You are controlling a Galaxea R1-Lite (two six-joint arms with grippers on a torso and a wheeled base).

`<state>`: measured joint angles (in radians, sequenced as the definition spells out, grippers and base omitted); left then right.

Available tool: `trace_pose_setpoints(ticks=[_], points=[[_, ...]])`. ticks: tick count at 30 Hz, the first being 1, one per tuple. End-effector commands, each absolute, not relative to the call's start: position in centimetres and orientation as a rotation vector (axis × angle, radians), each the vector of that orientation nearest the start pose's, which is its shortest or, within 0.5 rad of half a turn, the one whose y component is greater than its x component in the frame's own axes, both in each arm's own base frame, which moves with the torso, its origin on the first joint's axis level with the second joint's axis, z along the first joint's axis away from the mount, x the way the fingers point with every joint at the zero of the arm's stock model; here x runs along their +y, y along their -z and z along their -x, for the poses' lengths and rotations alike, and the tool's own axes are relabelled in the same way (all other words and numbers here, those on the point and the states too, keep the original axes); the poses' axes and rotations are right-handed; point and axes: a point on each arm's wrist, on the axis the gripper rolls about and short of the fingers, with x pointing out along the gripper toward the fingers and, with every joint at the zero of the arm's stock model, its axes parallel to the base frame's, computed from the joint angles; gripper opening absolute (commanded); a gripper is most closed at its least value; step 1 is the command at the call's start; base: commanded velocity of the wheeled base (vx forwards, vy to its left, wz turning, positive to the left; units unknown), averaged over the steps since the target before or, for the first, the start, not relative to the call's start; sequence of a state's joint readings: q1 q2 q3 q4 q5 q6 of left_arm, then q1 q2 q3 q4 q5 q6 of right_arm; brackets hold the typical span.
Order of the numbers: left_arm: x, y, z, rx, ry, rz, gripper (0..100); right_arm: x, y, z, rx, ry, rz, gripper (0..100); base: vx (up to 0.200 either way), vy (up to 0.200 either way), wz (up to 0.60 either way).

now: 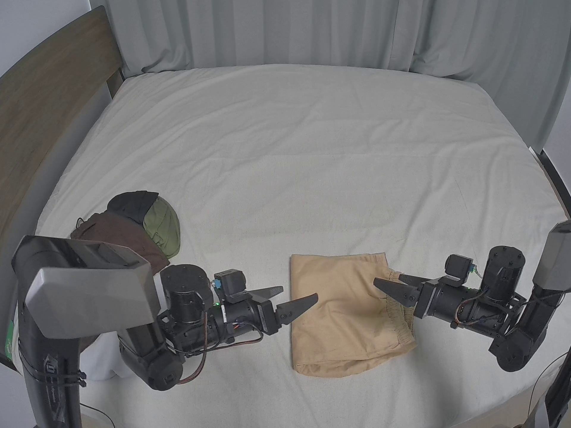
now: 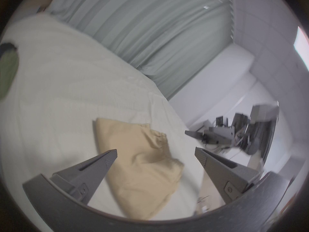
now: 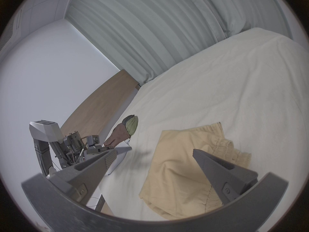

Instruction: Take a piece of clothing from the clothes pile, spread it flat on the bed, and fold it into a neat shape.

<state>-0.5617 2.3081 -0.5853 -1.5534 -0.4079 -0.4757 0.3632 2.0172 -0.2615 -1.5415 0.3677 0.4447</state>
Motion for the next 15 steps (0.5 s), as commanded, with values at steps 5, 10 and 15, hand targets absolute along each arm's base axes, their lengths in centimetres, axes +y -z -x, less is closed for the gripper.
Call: trace_pose_setpoints(ticks=[5,10,15], points=[[-12.2,-6.3,-28.1,0.177,0.804,0.099,100,10.4,-3.4,-25.1,0.495,-0.637,-0.419,100,0.0,0.0,0.0],[-10.2,-6.7,-27.2,0.17,0.819,0.057,100,10.4,-1.9,-24.8,0.559,-0.62,-0.417,100,0.0,0.0,0.0],[-9.1,-6.6,-27.5,0.151,0.793,0.005,100,10.4,-0.8,-24.9,0.599,-0.607,-0.416,100,0.0,0.0,0.0]])
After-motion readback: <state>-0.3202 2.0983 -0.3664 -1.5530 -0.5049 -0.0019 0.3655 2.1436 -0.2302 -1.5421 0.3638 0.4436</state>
